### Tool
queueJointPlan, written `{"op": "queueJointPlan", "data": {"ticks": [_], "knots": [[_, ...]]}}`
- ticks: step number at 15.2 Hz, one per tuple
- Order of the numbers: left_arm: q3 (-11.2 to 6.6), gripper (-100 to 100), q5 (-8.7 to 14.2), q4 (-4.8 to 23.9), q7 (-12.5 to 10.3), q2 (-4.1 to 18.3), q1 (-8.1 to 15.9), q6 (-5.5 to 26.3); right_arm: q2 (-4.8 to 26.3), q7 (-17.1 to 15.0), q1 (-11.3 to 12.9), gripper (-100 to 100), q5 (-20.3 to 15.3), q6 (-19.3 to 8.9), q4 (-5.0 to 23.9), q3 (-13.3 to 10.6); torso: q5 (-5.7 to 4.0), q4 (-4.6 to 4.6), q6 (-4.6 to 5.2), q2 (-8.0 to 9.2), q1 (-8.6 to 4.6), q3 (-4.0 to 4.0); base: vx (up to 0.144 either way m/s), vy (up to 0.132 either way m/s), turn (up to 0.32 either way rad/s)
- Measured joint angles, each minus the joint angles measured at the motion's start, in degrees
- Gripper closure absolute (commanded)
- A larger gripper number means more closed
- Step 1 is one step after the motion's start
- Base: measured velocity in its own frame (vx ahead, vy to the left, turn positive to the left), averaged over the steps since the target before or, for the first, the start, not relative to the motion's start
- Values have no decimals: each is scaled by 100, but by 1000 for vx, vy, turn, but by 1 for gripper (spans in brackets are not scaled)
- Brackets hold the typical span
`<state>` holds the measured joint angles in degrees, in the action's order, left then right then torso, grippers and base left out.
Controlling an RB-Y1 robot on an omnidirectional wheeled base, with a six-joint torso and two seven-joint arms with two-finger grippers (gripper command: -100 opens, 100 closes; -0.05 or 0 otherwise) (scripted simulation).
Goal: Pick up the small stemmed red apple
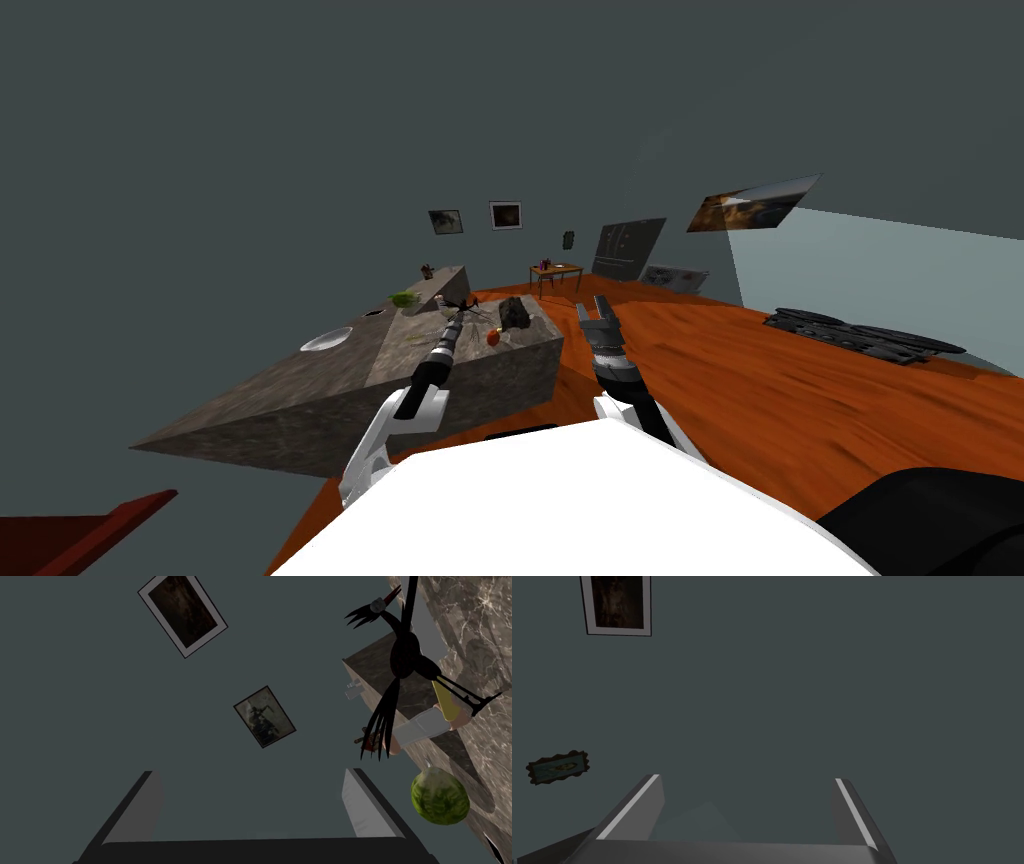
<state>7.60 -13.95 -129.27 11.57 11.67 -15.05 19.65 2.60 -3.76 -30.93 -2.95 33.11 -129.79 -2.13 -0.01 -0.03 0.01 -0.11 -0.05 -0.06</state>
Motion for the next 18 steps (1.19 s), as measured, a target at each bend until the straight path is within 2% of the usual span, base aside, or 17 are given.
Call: {"op": "queueJointPlan", "data": {"ticks": [18], "knots": [[292,-100,-296,263,768,25,630,2035,0,0,0,0,0,0,0,0,0,1,0,3,-1,2,18,-6,-52]]}}
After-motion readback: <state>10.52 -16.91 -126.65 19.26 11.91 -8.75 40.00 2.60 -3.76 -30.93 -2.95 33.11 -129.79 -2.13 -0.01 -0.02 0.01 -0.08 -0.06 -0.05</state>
